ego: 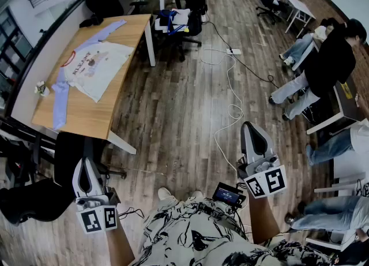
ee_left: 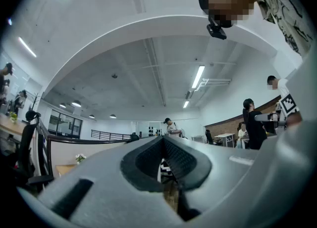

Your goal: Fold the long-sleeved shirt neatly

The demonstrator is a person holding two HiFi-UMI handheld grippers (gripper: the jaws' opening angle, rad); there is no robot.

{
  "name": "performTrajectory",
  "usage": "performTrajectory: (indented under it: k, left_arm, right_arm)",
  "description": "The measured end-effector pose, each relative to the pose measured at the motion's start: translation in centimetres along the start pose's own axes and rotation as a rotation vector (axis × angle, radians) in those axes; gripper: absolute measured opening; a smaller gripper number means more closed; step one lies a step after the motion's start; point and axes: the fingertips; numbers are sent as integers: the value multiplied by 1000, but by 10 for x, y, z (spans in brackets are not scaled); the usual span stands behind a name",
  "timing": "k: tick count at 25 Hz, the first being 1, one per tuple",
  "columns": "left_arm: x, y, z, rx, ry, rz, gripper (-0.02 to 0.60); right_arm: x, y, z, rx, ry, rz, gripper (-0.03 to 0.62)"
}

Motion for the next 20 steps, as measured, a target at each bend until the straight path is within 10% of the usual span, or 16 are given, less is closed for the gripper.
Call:
performTrajectory:
  k: [20]
  left_arm:
    - [10, 2, 1, -33, 16, 29, 8]
  right_arm:
    - [-1, 3, 3, 0, -6, 41, -5]
Point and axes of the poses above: the fingertips, and each gripper's own axes: z forward along the fingers, x to its right, y out of its underside, and after that the axes turned 12 degrees about z, right-handed
